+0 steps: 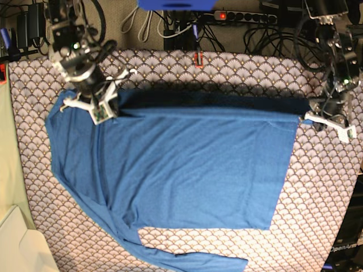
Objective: Fold the T-shirt properly
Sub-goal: 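Lower both grippers and lay the shoulder edge back on the table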
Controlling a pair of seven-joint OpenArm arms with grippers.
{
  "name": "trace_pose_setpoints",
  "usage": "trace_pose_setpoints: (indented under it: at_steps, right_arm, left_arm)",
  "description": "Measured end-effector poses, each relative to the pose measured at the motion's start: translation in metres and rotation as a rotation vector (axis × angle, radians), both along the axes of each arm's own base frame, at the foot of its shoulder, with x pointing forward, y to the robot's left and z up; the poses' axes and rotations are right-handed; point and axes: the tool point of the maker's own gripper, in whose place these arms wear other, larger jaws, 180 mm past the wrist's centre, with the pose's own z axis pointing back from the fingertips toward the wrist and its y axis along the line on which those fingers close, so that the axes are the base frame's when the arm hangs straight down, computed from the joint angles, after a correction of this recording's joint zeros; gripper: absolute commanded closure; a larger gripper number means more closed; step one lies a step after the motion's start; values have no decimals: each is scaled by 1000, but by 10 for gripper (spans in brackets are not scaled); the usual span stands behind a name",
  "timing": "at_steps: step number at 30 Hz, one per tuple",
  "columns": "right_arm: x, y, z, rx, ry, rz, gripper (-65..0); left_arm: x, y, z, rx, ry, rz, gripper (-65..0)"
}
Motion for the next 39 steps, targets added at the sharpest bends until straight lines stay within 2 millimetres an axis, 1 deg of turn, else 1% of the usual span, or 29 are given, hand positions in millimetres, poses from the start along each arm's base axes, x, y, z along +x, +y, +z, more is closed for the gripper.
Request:
trace_pose_setpoints:
  at_steps: [3, 6, 10, 12, 15, 19, 23, 27, 29, 33, 36, 39]
  right_arm:
    - [8, 7, 5, 6, -19, 17, 0]
    - [15, 15, 4, 15, -25, 36, 0]
    - [17, 13, -11, 4, 15, 34, 0]
    - [16, 14, -14, 3, 24, 36, 0]
    - [19, 14, -12, 3, 17, 36, 0]
    - [26, 11, -7, -4, -4, 41, 0]
    - [31, 8, -3, -14, -20, 40, 0]
    - [32, 8, -3, -14, -20, 40, 0]
    - [32, 8, -3, -14, -21, 40, 0]
    - [32, 8, -3, -14, -21, 40, 0]
    - [32, 8, -2, -16, -21, 40, 0]
    - [36, 8, 1, -15, -32, 40, 0]
  left_arm:
    - [2, 1, -2, -5, 2, 5, -4]
    - [5, 4, -4, -10, 7, 17, -4]
    - [10, 5, -5, -18, 5, 24, -4]
    - [10, 5, -5, -18, 4, 24, -4]
    - [15, 6, -3, -20, -4, 25, -4]
    - [25, 6, 6, -21, -32, 25, -4]
    - [28, 5, 8, -22, -40, 25, -4]
    - [30, 5, 10, -24, -46, 25, -4]
    - [31, 0, 7, -20, -36, 10, -4]
    - [39, -24, 4, -15, -27, -72, -4]
    - [46, -29, 9, -10, -38, -89, -4]
    - [52, -27, 15, -7, -55, -83, -4]
